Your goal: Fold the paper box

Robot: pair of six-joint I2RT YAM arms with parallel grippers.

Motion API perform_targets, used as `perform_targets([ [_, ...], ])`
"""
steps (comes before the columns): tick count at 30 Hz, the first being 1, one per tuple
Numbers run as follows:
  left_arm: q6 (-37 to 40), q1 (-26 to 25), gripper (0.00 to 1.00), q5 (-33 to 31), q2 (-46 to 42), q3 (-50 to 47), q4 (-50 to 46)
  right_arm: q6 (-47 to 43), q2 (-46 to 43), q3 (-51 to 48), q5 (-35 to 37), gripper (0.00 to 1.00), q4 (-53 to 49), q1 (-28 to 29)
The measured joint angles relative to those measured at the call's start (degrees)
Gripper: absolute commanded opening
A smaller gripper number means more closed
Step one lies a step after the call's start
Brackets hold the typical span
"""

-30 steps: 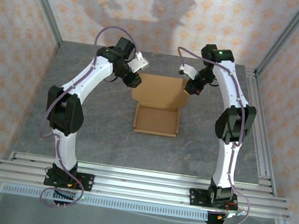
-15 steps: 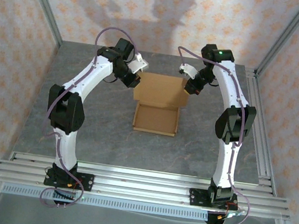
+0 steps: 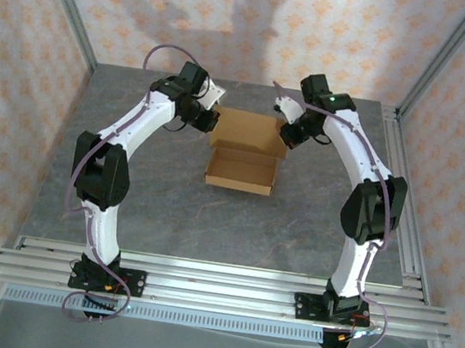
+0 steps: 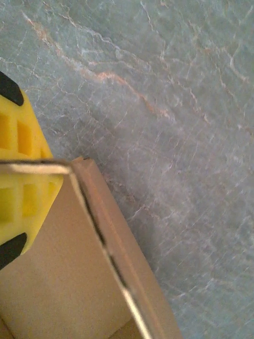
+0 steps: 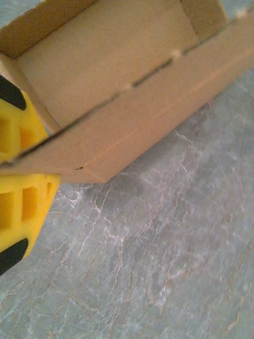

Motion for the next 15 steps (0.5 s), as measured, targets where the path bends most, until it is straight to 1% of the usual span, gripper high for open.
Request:
perform_targets([
  [7,-5.0,-1.5,0.00,-5.8,-2.5,-2.2,5.0,16.3,-4.9,-8.1,8.7,0.00,11.7,3.5],
  [10,-6.6,-2.6,0.00,-7.8,-3.0,-2.2,6.6,22.6,-7.1,-11.1,11.8,0.00,16.3,3.8],
  [15,-9.5,-4.3,0.00,-9.3,-3.2,-2.6,9.2,32.7,-10.8,-19.2,16.0,0.00,26.1,3.8],
])
